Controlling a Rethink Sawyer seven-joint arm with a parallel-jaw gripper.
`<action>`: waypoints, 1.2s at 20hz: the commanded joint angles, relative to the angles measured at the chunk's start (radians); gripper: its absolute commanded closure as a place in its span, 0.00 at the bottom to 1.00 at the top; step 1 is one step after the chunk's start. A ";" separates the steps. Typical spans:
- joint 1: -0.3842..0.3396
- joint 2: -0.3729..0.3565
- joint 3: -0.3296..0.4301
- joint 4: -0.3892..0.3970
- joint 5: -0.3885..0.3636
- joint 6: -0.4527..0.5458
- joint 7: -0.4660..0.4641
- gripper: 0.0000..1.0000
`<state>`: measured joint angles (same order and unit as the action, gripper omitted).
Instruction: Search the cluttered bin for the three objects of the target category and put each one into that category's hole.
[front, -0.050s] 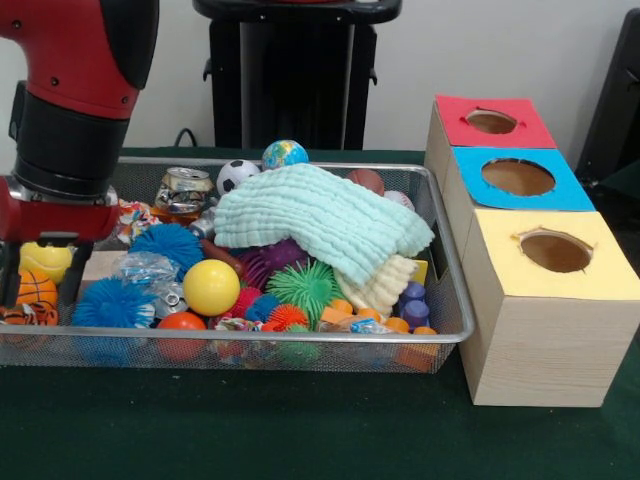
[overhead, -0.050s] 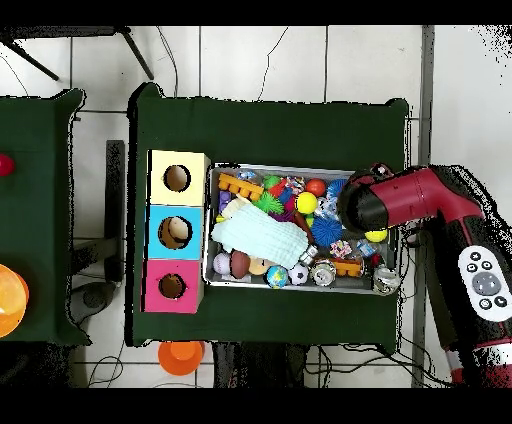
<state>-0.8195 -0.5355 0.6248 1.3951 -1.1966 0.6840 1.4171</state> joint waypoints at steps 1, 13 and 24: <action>0.021 0.110 -0.081 -0.074 -0.036 0.117 -0.282 0.00; 0.063 0.168 -0.134 -0.135 -0.017 0.188 -0.293 0.00; 0.103 0.172 -0.184 -0.165 -0.013 0.246 -0.282 0.00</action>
<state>-0.7280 -0.4491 0.5201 1.2729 -1.1916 0.7833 1.4171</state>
